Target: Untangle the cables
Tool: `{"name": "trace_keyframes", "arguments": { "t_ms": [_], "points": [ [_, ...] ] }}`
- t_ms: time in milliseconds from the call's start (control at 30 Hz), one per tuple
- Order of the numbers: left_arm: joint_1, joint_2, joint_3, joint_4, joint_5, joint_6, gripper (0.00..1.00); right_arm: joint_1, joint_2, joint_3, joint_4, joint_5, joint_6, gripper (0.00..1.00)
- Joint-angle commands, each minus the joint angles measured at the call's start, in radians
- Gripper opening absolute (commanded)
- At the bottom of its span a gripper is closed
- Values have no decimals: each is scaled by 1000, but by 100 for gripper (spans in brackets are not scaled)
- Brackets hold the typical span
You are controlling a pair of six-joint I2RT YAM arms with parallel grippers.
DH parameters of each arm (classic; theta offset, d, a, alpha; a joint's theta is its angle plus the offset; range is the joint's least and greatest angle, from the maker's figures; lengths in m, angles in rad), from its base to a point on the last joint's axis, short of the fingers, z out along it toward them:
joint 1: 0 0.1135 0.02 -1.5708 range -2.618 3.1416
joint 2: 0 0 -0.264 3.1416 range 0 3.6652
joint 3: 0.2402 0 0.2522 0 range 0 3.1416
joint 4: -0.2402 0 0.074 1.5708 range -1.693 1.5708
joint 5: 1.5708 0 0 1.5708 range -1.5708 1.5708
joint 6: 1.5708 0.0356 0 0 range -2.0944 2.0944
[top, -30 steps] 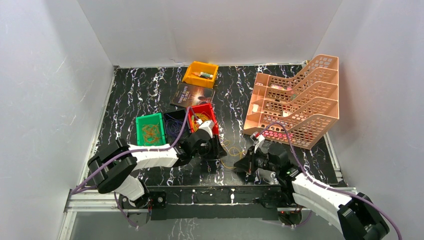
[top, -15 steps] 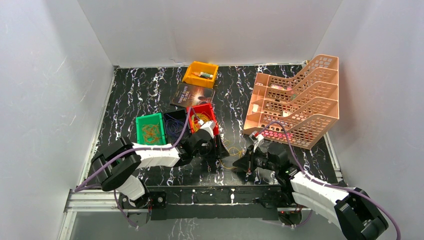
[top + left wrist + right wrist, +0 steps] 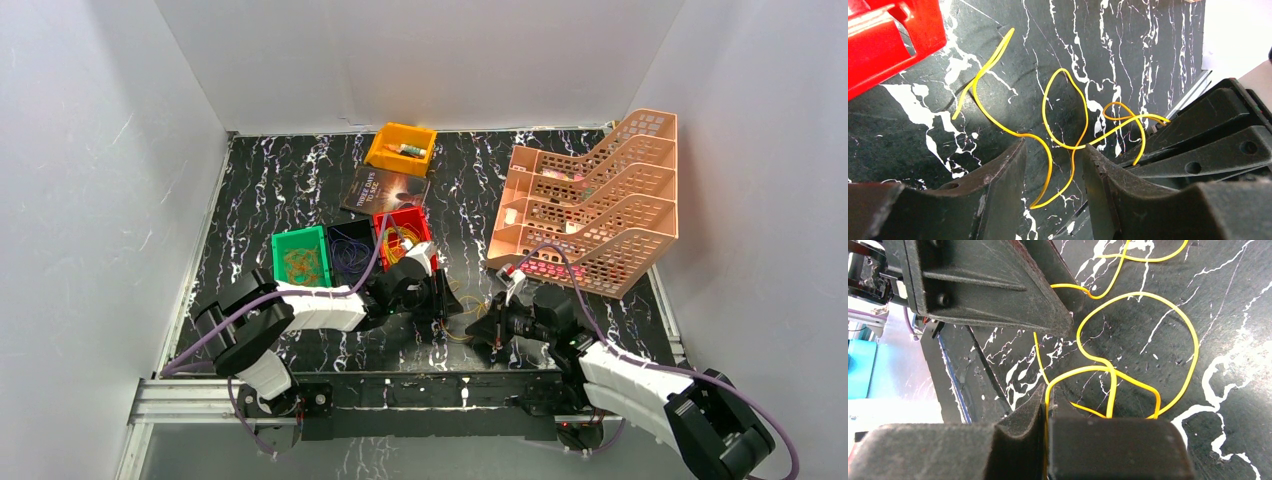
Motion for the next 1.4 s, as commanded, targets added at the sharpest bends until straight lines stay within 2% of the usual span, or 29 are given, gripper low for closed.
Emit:
{"name": "trace_keyframes", "arguments": {
  "t_ms": [0, 633, 1067, 1133, 1300, 1367],
  "points": [
    [10, -55, 0, 41, -8, -5, 44, 6, 11, -4, 65, -17, -24, 0],
    [19, 19, 20, 63, 17, -21, 45, 13, -14, -3, 168, -126, 8, 0],
    [19, 73, 53, 91, 53, -23, 44, 21, 34, 16, 227, -169, 18, 0],
    [20, 84, 52, 103, 64, -25, 41, 23, 35, 17, 227, -164, 19, 0],
    [19, 102, 62, 119, 86, -23, 26, 23, 39, 16, 217, -151, 10, 0],
    [20, 103, 64, 117, 86, -21, 24, 24, 38, 14, 212, -145, 9, 0]
  ]
}}
